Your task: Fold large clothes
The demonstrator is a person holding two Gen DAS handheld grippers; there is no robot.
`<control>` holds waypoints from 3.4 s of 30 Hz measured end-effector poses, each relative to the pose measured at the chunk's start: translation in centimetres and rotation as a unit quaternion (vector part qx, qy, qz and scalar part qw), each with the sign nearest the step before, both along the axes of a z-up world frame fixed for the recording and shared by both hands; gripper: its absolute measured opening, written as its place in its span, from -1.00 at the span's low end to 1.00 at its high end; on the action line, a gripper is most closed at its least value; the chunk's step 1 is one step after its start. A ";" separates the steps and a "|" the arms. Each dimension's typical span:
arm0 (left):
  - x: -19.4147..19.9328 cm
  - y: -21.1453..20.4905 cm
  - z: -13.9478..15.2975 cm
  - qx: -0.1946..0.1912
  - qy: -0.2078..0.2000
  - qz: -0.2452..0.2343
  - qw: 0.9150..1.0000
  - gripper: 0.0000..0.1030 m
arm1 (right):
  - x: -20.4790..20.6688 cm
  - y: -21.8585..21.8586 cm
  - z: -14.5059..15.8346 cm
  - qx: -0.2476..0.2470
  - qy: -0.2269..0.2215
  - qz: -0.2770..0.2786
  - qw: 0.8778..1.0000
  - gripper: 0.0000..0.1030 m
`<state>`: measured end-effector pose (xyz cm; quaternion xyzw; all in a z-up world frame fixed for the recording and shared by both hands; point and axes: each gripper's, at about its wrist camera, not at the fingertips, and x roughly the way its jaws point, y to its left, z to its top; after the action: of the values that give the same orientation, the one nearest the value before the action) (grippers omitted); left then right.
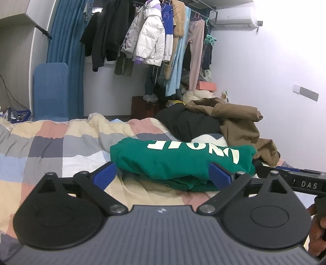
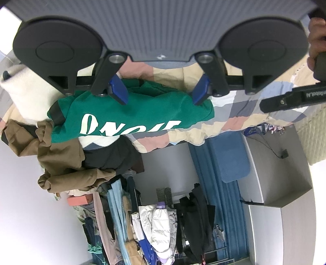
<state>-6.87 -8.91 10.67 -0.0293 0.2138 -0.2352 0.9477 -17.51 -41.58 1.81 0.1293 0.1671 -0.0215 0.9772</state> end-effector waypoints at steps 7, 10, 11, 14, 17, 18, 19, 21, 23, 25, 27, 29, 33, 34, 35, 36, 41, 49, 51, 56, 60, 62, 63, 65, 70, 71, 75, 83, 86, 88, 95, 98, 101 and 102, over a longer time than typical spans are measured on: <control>-0.1 -0.1 -0.1 0.006 -0.003 0.006 1.000 1.00 | -0.2 0.0 0.3 -0.008 -0.006 -0.006 1.000 0.40; -0.3 -0.1 -0.1 0.012 -0.006 0.013 1.000 1.00 | -0.2 0.3 0.4 -0.021 -0.007 -0.008 1.000 0.40; -0.3 -0.1 -0.2 0.013 -0.005 0.015 1.000 1.00 | -0.1 0.4 0.4 -0.022 -0.007 -0.006 1.000 0.40; -0.2 0.0 -0.2 0.014 -0.001 0.016 1.000 1.00 | 0.1 0.5 0.5 -0.018 -0.003 -0.003 1.000 0.45; -0.2 0.2 -0.3 0.014 0.002 0.016 1.000 1.00 | 0.0 0.6 0.5 -0.022 -0.007 -0.010 1.000 0.90; -0.2 0.1 -0.2 0.013 0.001 0.016 1.000 1.00 | 0.1 0.6 0.6 -0.024 -0.006 -0.013 1.000 0.91; -0.2 0.2 -0.2 0.013 0.001 0.016 1.000 1.00 | 0.2 0.6 0.6 -0.024 -0.004 -0.014 1.000 0.91; -0.2 0.2 -0.2 0.015 0.000 0.016 1.000 1.00 | 0.3 0.5 0.5 -0.018 0.000 -0.013 1.000 0.91; -0.2 0.2 -0.2 0.016 -0.001 0.016 1.000 1.00 | 0.4 0.4 0.4 -0.016 0.003 -0.018 1.000 0.91; -0.2 0.3 -0.2 0.014 -0.001 0.015 1.000 1.00 | 0.4 0.5 0.4 -0.021 0.003 -0.024 0.999 0.92; -0.2 0.3 -0.2 0.014 -0.001 0.016 1.000 1.00 | 0.4 0.4 0.5 -0.021 0.005 -0.027 0.999 0.92; -0.2 0.4 -0.2 0.015 -0.002 0.018 1.000 1.00 | 0.4 0.5 0.5 -0.023 0.006 -0.030 0.999 0.92; -0.4 0.5 -0.1 0.013 -0.001 0.021 1.000 1.00 | 0.4 0.5 0.5 -0.025 0.007 -0.030 0.999 0.92; -0.4 0.5 -0.1 0.012 0.000 0.020 1.000 1.00 | 0.4 0.6 0.6 -0.024 0.007 -0.029 0.999 0.92; -0.4 0.6 -0.2 0.012 0.001 0.019 1.000 1.00 | 0.4 0.7 0.6 -0.025 0.007 -0.029 0.999 0.92; -0.4 0.4 -0.1 0.013 0.002 0.019 1.000 1.00 | 0.4 0.8 0.6 -0.025 0.007 -0.028 0.999 0.92; -0.5 0.4 0.0 0.012 0.002 0.015 1.000 1.00 | 0.4 1.1 0.6 -0.023 0.008 -0.015 1.000 0.92; -1.0 0.3 0.0 0.014 -0.003 0.012 1.000 1.00 | 0.2 1.8 0.8 -0.034 0.008 -0.009 0.999 0.92; -1.1 0.3 0.0 0.016 -0.006 0.011 1.000 1.00 | 0.1 1.8 0.8 -0.031 0.009 -0.009 0.999 0.92; -1.4 0.6 0.1 0.010 -0.008 0.011 1.000 1.00 | -0.3 1.6 0.7 -0.021 0.013 -0.011 1.000 0.92; -1.9 0.8 0.3 0.007 -0.010 0.012 1.000 1.00 | -0.6 1.6 0.6 -0.021 0.014 -0.015 1.000 0.92; -2.1 0.8 0.5 0.005 -0.011 0.012 1.000 1.00 | -0.8 1.7 0.7 -0.024 0.013 -0.016 1.000 0.92; -2.2 0.9 0.5 0.005 -0.012 0.012 1.000 1.00 | -0.8 1.8 0.7 -0.025 0.012 -0.016 0.999 0.92; -2.4 0.8 0.5 0.005 -0.010 0.011 1.000 1.00 | -0.9 1.8 0.8 -0.026 0.011 -0.016 0.999 0.92; -2.5 0.9 0.6 0.005 -0.011 0.013 1.000 1.00 | -1.0 1.7 1.0 -0.027 0.015 -0.014 0.999 0.92; -2.5 1.0 0.7 0.004 -0.012 0.012 1.000 1.00 | -1.1 1.6 1.0 -0.026 0.015 -0.015 0.999 0.92; -2.4 0.9 0.8 0.003 -0.014 0.014 1.000 1.00 | -1.1 1.4 0.9 -0.028 0.015 -0.016 0.999 0.92; -2.5 0.8 0.9 0.003 -0.013 0.017 1.000 1.00 | -1.0 1.6 0.7 -0.030 0.018 -0.016 0.999 0.92; -2.5 0.9 1.0 0.002 -0.013 0.016 1.000 1.00 | -1.1 1.6 0.6 -0.032 0.017 -0.016 0.999 0.92; -2.5 0.8 1.0 0.002 -0.014 0.016 1.000 1.00 | -1.1 1.7 0.6 -0.031 0.018 -0.016 0.999 0.92; -2.6 0.8 1.0 0.000 -0.012 0.016 1.000 1.00 | -1.1 1.6 0.8 -0.028 0.022 -0.014 0.999 0.92; -2.6 0.8 1.1 -0.001 -0.012 0.016 1.000 1.00 | -1.0 1.6 0.8 -0.029 0.021 -0.014 0.999 0.92; -2.4 0.8 1.3 -0.014 -0.002 0.010 1.000 1.00 | -1.0 1.5 0.8 -0.030 0.020 -0.014 0.999 0.92; -2.3 0.9 1.3 -0.019 0.000 0.009 1.000 1.00 | -1.0 1.6 0.8 -0.031 0.019 -0.014 0.999 0.92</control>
<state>-9.19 -7.97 11.97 -0.0490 0.2094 -0.2307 0.9490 -18.55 -40.02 2.65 0.1003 0.1834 -0.0430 0.9770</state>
